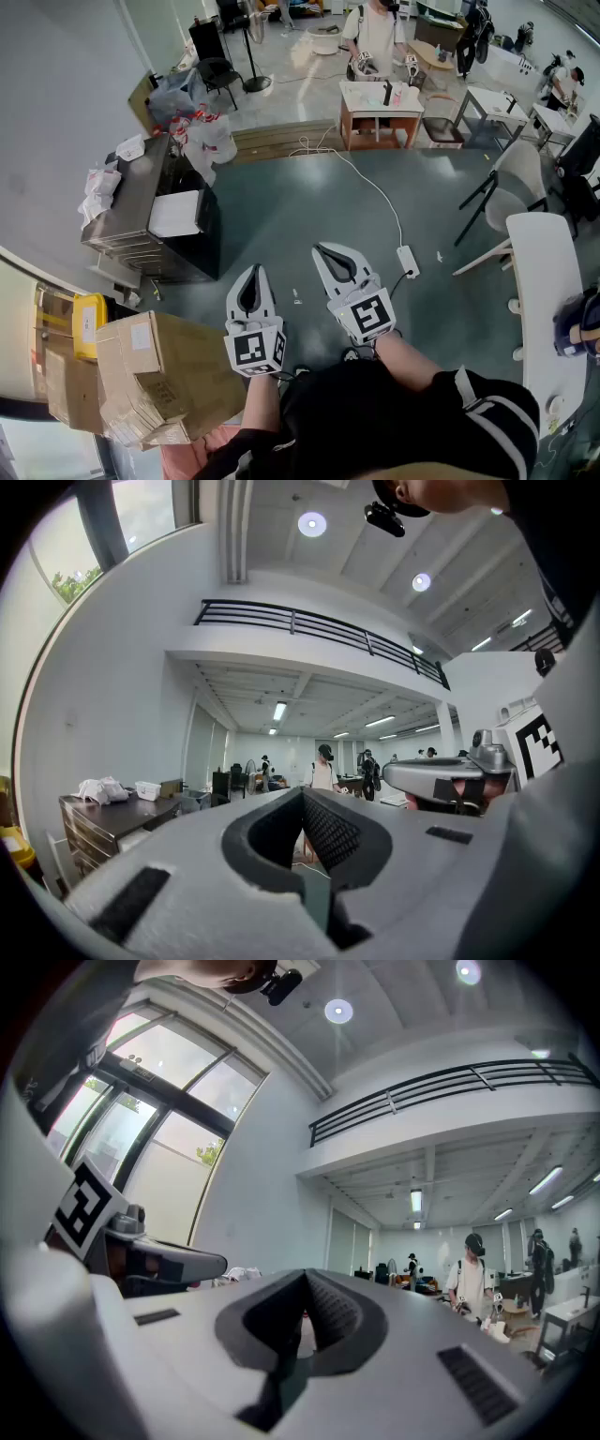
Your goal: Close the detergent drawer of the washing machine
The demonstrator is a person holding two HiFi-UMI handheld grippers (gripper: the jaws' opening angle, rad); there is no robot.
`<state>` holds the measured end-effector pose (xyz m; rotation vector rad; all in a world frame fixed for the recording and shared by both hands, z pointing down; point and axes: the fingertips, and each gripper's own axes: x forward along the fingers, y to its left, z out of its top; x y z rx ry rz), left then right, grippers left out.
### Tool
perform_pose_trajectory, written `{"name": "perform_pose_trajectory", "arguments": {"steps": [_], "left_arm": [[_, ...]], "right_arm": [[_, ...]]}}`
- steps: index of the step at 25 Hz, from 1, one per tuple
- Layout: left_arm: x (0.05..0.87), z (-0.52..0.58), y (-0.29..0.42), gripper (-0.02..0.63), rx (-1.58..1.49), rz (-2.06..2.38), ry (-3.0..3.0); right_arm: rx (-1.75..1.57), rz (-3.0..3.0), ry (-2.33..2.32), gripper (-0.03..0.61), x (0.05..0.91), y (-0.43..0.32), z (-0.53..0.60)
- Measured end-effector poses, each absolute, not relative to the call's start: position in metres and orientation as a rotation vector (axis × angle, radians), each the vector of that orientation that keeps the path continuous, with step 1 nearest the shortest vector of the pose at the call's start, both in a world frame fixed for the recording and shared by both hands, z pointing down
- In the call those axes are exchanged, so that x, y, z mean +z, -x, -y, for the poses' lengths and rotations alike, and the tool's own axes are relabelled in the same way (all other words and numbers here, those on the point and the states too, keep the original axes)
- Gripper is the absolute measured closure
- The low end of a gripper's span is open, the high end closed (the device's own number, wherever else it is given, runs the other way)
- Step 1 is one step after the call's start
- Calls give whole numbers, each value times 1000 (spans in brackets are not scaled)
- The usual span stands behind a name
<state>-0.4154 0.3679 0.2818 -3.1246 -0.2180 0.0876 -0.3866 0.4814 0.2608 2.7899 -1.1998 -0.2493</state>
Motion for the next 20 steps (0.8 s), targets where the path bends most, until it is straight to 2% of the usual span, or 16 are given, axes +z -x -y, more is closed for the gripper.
{"name": "perform_pose_trajectory", "arguments": {"steps": [14,16,17,18,19,20], "left_arm": [[316,-350,432,606,-43,261,3150],[321,-346,430,604,-70,283,3140],[323,-345,431,604,-82,303,3142],[327,-344,432,588,-98,331,3148],[333,-344,434,516,-120,361,3159],[339,-344,436,486,-141,387,3171]], "right_arm": [[-145,1160,-2848,570,283,411,-463],[-126,1148,-2851,504,286,412,-459],[-117,1142,-2854,499,288,413,-457],[-107,1134,-2859,497,290,414,-456],[-91,1124,-2862,491,294,417,-456],[-69,1111,-2865,483,299,419,-456]]}}
